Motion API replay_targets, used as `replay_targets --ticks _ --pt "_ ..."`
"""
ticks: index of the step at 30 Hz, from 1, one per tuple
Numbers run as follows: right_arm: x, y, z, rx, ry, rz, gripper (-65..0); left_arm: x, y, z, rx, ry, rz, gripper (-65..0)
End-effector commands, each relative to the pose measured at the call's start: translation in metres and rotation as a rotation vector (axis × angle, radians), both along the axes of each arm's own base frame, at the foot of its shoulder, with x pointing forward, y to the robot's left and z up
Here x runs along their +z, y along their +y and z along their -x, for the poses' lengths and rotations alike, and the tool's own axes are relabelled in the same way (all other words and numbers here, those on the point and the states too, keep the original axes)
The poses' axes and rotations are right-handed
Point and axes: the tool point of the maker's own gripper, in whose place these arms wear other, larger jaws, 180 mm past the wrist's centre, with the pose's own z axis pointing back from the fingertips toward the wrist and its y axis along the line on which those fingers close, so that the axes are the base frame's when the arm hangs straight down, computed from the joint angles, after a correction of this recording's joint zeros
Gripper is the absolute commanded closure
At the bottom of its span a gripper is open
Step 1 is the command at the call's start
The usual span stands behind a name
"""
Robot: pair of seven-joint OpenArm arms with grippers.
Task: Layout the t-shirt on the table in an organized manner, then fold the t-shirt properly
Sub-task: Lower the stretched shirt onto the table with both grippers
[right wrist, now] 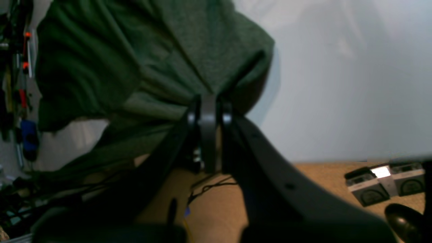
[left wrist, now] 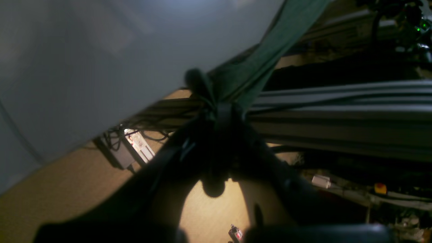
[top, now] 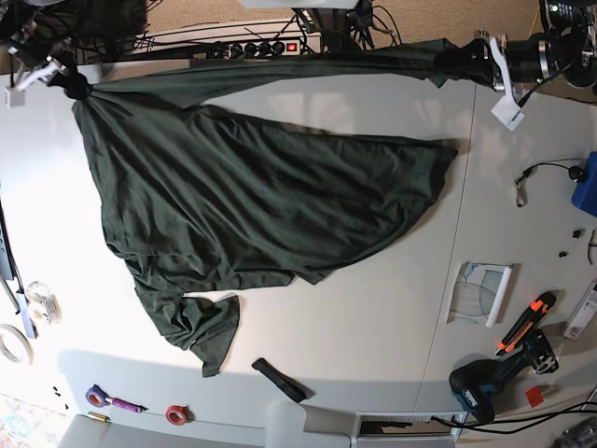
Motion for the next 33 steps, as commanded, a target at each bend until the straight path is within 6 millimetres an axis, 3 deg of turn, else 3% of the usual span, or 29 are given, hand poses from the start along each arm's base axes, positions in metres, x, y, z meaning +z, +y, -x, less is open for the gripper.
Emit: replay_targets --ticks 1,9,14,19,20,22,23,28,33 --pt "0.022 -0.017 -0.006 -0.019 -0.066 0.046 0.0 0.007 0.003 -0.001 -0.013 -0.025 -0.012 0.0" --pt "0.044 -0.028 0.002 -0.074 -0.152 0.033 0.0 0.036 -0.014 -0.011 -0.089 -0.153 -0.02 0.0" --pt "0.05 -0.028 -0.014 -0.075 -0.203 0.029 0.0 0.053 -0.026 -0.037 -0.085 -0.259 0.005 0.0" --pt "0.05 -0.022 -0.025 -0.071 -0.234 0.013 0.0 0.056 -0.033 -0.042 -0.067 -0.279 0.033 0.0" --pt "0.047 -0.018 -0.025 -0.066 -0.229 0.003 -4.8 0.056 -0.035 -0.042 -0.062 -0.279 0.039 0.0" --pt "0.036 -0.007 -0.024 -0.054 -0.21 -0.029 -21.4 0.056 -0.039 -0.042 -0.053 -0.28 0.053 0.0" --pt "0.029 0.002 -0.021 -0.048 -0.194 -0.051 -26.1 0.056 -0.04 -0.043 -0.048 -0.281 0.061 0.0" --pt "-0.009 0.056 -0.011 -0.025 -0.138 -0.195 -26.7 0.056 -0.042 -0.043 -0.046 -0.281 0.066 0.0" --pt "-0.033 0.112 -0.011 0.008 -0.112 -0.329 -26.7 0.056 -0.042 -0.043 -0.046 -0.28 0.066 0.0"
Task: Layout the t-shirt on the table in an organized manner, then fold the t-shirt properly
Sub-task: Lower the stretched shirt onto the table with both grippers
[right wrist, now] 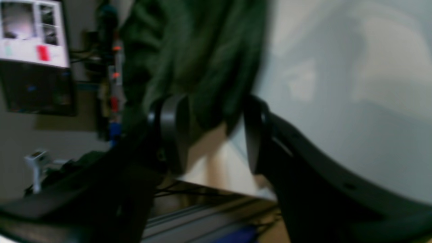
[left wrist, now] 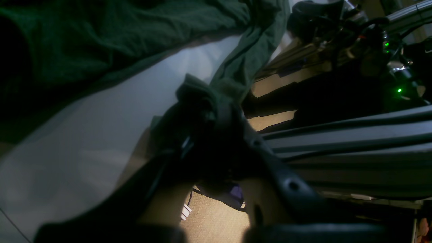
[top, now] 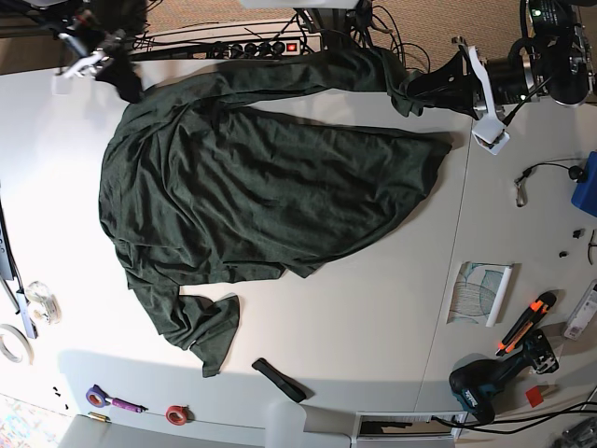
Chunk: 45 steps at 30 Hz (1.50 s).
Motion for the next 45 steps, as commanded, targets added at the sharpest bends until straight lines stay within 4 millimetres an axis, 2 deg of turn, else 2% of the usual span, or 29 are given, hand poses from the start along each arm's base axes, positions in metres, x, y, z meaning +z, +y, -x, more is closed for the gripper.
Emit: replay_targets --ticks 1,4,7,9,12,18,21,24,31,37,41,45 --pt "-0.005 0.008 0.006 0.035 0.034 0.002 -26.7 0.009 0.0 -0.003 -0.004 -0.032 0.017 0.0" --pt "-0.012 0.032 0.005 0.057 0.038 -0.051 -26.6 0.009 0.0 -0.003 -0.004 -0.032 0.016 0.0" --pt "-0.015 0.046 0.006 0.059 0.038 -0.084 -26.6 0.009 0.0 -0.003 -0.004 -0.032 0.016 0.0" --pt "-0.016 0.047 0.006 0.057 0.038 -0.088 -24.5 0.009 0.0 -0.003 -0.004 -0.032 0.017 0.0" --pt "-0.015 0.046 0.006 0.058 0.038 -0.084 -16.1 0.009 0.0 -0.003 -0.004 -0.032 0.016 0.0" --pt "-0.008 0.045 0.017 0.082 0.047 -0.043 -15.5 0.009 0.0 -0.003 -0.004 -0.032 0.016 0.0" --pt "0.004 0.045 0.017 0.109 0.026 0.001 -13.8 0.01 0.0 -0.003 -0.004 -0.033 0.016 0.0" --pt "0.018 0.047 0.012 0.14 -0.008 0.05 0.0 0.01 0.0 -0.003 -0.004 -0.033 0.016 0.0" --pt "0.043 0.05 -0.001 0.185 -0.08 0.126 0.0 0.009 0.0 -0.003 -0.004 -0.033 0.016 0.0" --pt "0.059 0.046 0.001 0.196 -0.104 0.195 0.0 0.009 0.0 -0.003 -0.004 -0.033 0.016 0.0" --pt "0.091 0.025 -0.002 0.166 -0.162 0.339 0.0 0.013 -0.001 -0.004 -0.011 -0.048 0.013 0.0" --pt "0.124 0.007 -0.002 0.134 -0.211 0.49 0.0 0.032 -0.009 -0.012 -0.039 -0.138 0.006 0.0"
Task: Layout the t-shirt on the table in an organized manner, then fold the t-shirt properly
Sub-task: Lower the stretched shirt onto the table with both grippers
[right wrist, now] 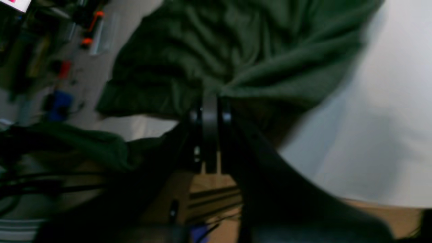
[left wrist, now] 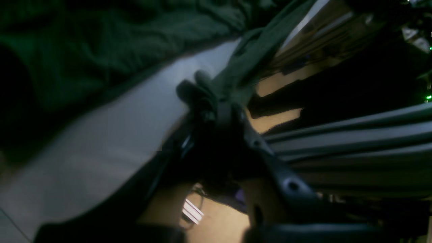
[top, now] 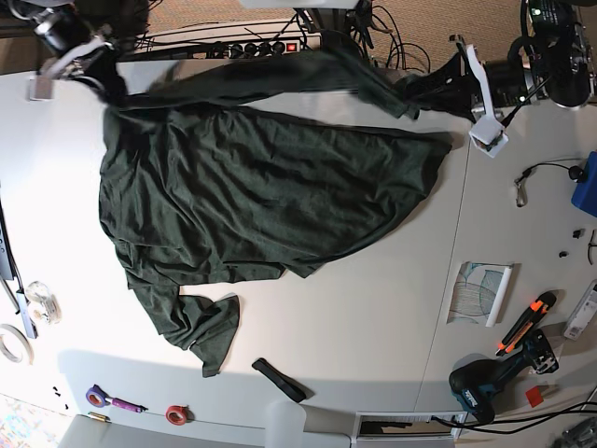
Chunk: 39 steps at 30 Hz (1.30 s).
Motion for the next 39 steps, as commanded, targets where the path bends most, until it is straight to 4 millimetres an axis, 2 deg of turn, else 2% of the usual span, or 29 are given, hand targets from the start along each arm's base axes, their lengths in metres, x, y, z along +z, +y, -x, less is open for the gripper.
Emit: replay_targets --ticks 1,6,10,14,18,24,30,35,39 --pt "0.014 -0.002 -0.003 0.003 -0.045 0.027 0.0 0.019 -0.003 -0.009 -0.012 -0.076 0.025 0.0" --pt "0.016 0.001 -0.006 0.015 -0.053 0.029 0.0 0.062 -0.008 -0.048 0.017 -0.277 0.075 0.0" --pt "0.022 0.002 -0.018 0.018 -0.098 0.027 0.0 0.08 -0.001 -0.081 0.084 -0.407 0.038 0.0" --pt "0.014 -0.011 -0.032 -0.018 -0.071 0.113 0.0 0.097 0.004 -0.102 0.117 -0.503 0.019 0.0" --pt "0.018 -0.029 -0.05 -0.094 -0.104 0.195 0.0 0.105 0.006 -0.113 0.126 -0.548 -0.008 0.0" --pt "0.016 -0.041 -0.056 -0.147 -0.086 0.238 0.0 0.092 0.015 -0.12 0.153 -0.527 -0.068 0.0" --pt "0.009 -0.054 -0.06 -0.215 -0.061 0.271 0.0 0.056 0.033 -0.13 0.211 -0.386 -0.054 0.0" --pt "-0.02 -0.027 -0.08 -0.121 -0.009 0.293 0.0 0.028 0.046 -0.133 0.251 -0.281 -0.037 0.0" --pt "-0.045 -0.005 -0.095 -0.056 0.029 0.339 0.0 0.023 0.047 -0.132 0.251 -0.26 -0.044 0.0"
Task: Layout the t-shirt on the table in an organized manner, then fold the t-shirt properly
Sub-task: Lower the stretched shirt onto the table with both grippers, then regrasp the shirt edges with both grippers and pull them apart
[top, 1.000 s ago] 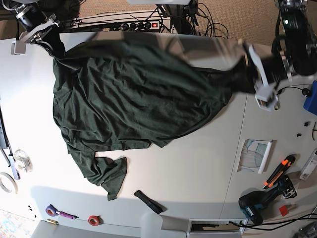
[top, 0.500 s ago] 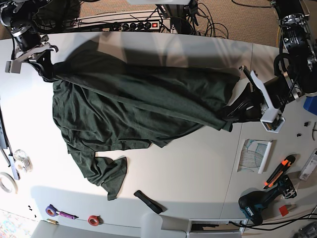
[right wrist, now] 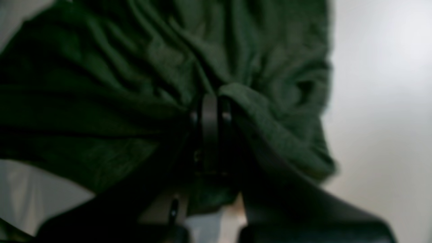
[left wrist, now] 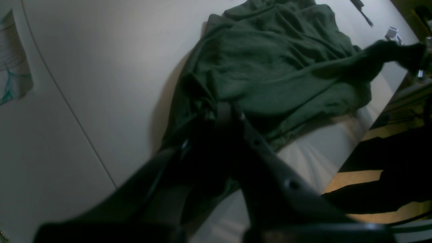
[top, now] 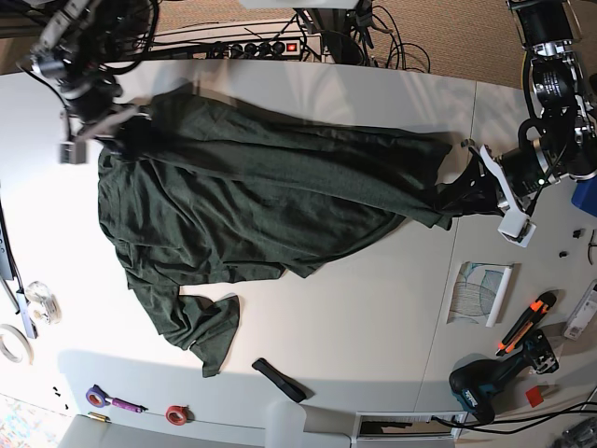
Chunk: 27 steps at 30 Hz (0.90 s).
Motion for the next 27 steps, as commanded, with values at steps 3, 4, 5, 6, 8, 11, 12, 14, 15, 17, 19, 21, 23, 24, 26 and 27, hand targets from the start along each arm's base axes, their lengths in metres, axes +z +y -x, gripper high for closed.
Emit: replay_targets --ticks 3,4,5,6,8,11,12,14,15,17,19,21,23,24,26,27 --pt "0.012 -0.002 -0.022 0.004 -0.049 0.051 0.0 0.016 0.0 -0.005 -0.005 -0.053 0.019 0.0" --pt "0.017 -0.004 -0.029 0.003 -0.06 0.064 0.0 0.016 0.0 -0.005 -0.005 -0.052 0.018 0.0" --pt "0.022 -0.006 -0.035 0.005 -0.073 0.076 0.0 0.015 0.0 -0.005 -0.007 -0.05 0.016 0.0" --pt "0.027 -0.009 -0.041 0.006 -0.083 0.089 0.0 0.014 0.001 -0.004 -0.008 -0.045 0.011 0.0" --pt "0.033 -0.019 -0.047 0.002 -0.071 0.127 0.0 0.009 0.001 -0.001 -0.019 -0.024 -0.008 0.0" --pt "0.033 -0.03 -0.047 -0.015 -0.044 0.177 0.0 -0.002 0.002 0.006 -0.045 0.027 -0.054 0.0" --pt "0.032 -0.032 -0.045 -0.019 -0.037 0.183 0.0 -0.005 0.003 0.008 -0.053 0.043 -0.068 0.0" --pt "0.03 -0.032 -0.043 -0.019 -0.025 0.185 0.0 -0.011 0.003 0.013 -0.062 0.068 -0.084 0.0" --pt "0.028 -0.032 -0.042 -0.018 -0.017 0.186 0.0 -0.012 0.003 0.015 -0.062 0.074 -0.083 0.0" --pt "0.025 -0.032 -0.039 -0.017 0.0 0.185 0.0 -0.015 0.003 0.018 -0.062 0.085 -0.083 0.0" --pt "0.022 -0.032 -0.036 -0.015 0.017 0.185 0.0 -0.019 0.003 0.023 -0.063 0.1 -0.082 0.0" --pt "0.019 -0.032 -0.033 -0.014 0.032 0.185 -2.1 -0.022 0.003 0.026 -0.063 0.109 -0.082 0.0" --pt "0.017 -0.032 -0.031 -0.014 0.038 0.184 -20.1 -0.021 0.003 0.025 -0.063 0.108 -0.082 -3.0" --pt "0.017 -0.032 -0.03 -0.013 0.041 0.185 -26.9 -0.019 0.003 0.024 -0.057 0.097 -0.073 -11.7" --pt "0.017 -0.032 -0.03 -0.013 0.039 0.186 -29.3 -0.012 0.002 0.018 -0.039 0.063 -0.042 -26.8" --pt "0.018 -0.033 -0.03 -0.013 0.04 0.189 -29.3 -0.008 0.002 0.015 -0.03 0.043 -0.027 -30.9"
